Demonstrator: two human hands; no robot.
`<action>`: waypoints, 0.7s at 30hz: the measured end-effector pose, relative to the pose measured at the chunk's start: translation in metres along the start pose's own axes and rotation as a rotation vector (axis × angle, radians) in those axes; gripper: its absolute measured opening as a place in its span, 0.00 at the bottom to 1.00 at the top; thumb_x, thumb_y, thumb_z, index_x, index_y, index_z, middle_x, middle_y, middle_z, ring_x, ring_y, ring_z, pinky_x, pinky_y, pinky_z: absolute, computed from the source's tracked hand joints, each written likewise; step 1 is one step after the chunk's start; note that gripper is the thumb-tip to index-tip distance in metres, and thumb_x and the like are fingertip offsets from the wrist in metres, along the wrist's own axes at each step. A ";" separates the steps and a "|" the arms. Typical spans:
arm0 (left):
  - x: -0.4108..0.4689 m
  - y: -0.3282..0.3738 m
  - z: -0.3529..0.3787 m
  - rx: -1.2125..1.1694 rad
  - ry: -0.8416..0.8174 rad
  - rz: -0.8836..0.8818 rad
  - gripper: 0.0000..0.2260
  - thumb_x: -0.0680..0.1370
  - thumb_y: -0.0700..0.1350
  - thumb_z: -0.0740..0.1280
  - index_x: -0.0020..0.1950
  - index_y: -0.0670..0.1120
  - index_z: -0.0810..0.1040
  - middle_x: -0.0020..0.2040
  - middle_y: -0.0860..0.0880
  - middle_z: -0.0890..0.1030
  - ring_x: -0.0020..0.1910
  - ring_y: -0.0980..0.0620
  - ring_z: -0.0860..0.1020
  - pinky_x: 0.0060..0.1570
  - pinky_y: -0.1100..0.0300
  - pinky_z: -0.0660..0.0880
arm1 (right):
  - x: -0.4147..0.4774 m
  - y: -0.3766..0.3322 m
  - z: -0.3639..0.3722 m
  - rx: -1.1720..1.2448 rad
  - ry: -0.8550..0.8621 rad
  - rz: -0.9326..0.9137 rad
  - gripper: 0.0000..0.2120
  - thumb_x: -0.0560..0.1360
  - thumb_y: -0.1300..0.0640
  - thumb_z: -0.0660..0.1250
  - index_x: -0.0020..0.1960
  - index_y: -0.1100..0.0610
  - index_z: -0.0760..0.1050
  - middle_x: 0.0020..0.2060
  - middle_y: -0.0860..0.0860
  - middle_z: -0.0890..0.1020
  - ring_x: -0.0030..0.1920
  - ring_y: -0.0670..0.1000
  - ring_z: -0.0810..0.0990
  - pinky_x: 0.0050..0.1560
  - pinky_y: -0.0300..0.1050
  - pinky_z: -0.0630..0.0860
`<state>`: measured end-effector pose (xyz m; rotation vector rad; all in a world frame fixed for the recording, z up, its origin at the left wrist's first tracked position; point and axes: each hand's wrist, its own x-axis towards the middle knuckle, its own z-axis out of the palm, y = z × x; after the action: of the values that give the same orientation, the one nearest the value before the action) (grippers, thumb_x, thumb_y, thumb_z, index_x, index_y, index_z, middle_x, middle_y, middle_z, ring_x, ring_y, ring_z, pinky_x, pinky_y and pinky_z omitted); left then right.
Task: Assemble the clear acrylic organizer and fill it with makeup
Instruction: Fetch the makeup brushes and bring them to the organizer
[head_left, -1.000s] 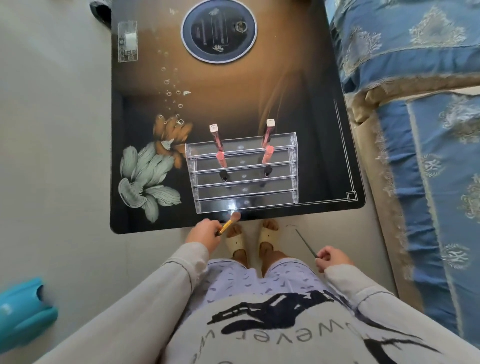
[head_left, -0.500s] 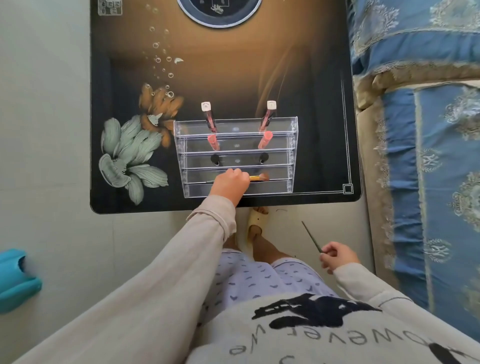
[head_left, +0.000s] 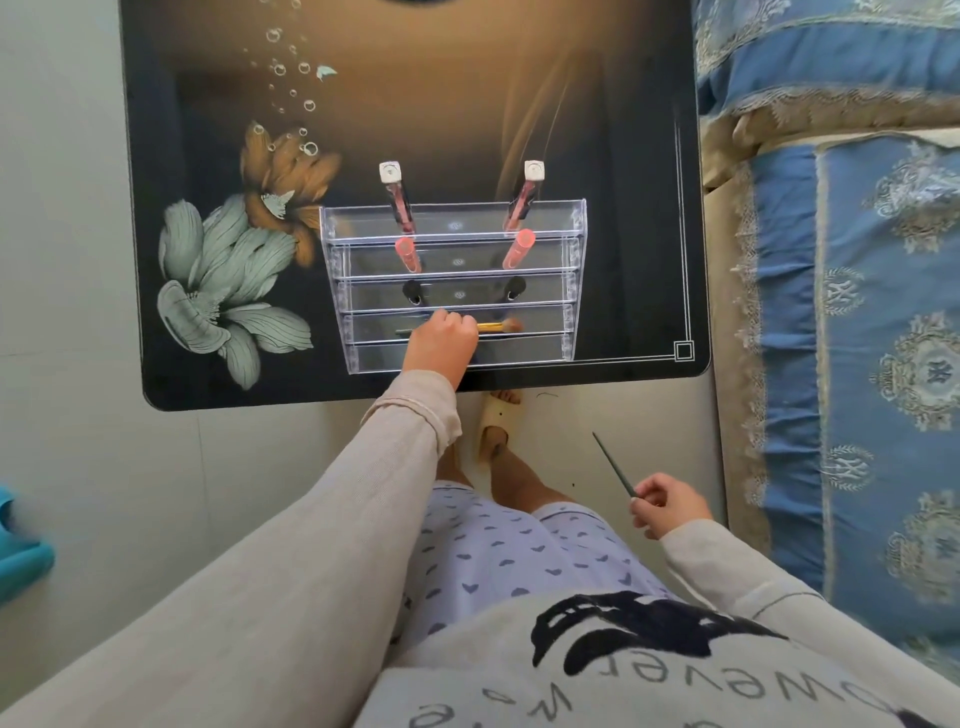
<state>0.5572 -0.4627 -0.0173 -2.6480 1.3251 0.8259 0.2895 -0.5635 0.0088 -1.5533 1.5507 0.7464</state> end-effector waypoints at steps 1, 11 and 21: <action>0.000 0.000 0.002 -0.012 0.000 -0.004 0.10 0.77 0.38 0.63 0.57 0.38 0.73 0.56 0.39 0.79 0.57 0.43 0.75 0.56 0.53 0.75 | 0.000 -0.001 0.000 -0.001 0.002 -0.001 0.10 0.73 0.69 0.63 0.37 0.58 0.69 0.27 0.51 0.73 0.38 0.56 0.76 0.32 0.39 0.71; -0.012 -0.003 0.014 -0.222 0.068 -0.080 0.17 0.78 0.40 0.61 0.67 0.41 0.69 0.67 0.43 0.72 0.68 0.45 0.68 0.68 0.55 0.66 | 0.010 -0.024 -0.006 -0.033 0.002 -0.058 0.09 0.73 0.68 0.63 0.38 0.58 0.69 0.28 0.51 0.72 0.36 0.55 0.75 0.31 0.37 0.70; -0.095 -0.037 0.033 -0.325 0.029 -0.271 0.15 0.77 0.36 0.58 0.61 0.43 0.75 0.60 0.44 0.77 0.62 0.46 0.72 0.59 0.53 0.70 | 0.013 -0.125 0.015 -0.423 -0.039 -0.480 0.09 0.75 0.62 0.62 0.55 0.60 0.76 0.51 0.58 0.81 0.52 0.58 0.78 0.50 0.41 0.71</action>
<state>0.5247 -0.3614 -0.0057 -3.0025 0.8679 1.0405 0.4159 -0.5661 0.0063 -2.1022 0.9602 0.8483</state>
